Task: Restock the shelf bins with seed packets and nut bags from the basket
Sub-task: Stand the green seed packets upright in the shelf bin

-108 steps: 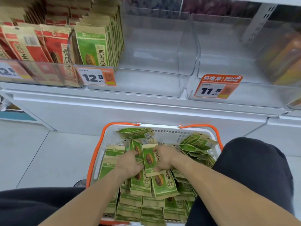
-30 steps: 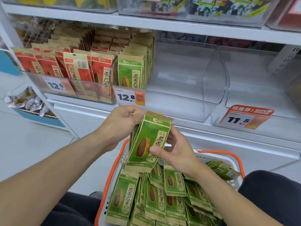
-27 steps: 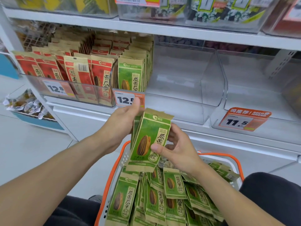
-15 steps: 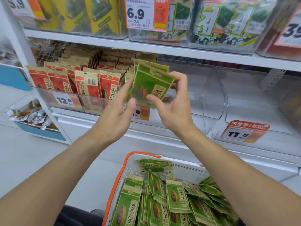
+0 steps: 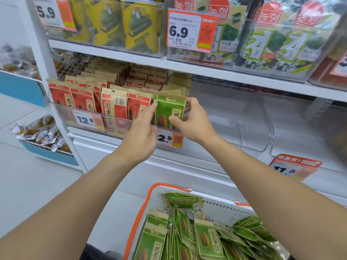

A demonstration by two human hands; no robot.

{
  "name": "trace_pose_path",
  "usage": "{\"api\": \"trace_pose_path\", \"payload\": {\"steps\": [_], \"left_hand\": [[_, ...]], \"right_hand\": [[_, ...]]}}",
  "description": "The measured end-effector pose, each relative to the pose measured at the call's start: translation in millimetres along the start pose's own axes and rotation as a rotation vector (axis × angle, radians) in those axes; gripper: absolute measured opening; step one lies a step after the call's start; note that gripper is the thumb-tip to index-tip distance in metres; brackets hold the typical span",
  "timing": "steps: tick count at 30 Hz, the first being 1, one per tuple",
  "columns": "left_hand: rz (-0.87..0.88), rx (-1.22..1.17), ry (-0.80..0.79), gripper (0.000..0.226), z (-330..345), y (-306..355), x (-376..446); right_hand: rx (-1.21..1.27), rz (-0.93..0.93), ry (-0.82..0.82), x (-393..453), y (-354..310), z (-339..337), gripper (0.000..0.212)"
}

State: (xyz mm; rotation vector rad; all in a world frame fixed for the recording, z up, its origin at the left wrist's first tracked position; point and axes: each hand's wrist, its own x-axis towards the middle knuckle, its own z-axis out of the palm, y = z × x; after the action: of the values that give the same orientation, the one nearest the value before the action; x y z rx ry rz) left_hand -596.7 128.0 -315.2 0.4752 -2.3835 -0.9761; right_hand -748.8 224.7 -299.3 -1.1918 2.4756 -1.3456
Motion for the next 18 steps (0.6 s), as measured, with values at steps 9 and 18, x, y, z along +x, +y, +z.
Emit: {"api": "trace_pose_path", "payload": {"steps": [9,18], "left_hand": [[0.052,0.052,0.097,0.075,6,11,23],[0.030,0.080,0.048,0.070,13,8,24]], "right_hand": [[-0.145,0.129,-0.157,10,-1,2,0.049],[-0.031,0.093,0.107,5,-3,5,0.043]]}}
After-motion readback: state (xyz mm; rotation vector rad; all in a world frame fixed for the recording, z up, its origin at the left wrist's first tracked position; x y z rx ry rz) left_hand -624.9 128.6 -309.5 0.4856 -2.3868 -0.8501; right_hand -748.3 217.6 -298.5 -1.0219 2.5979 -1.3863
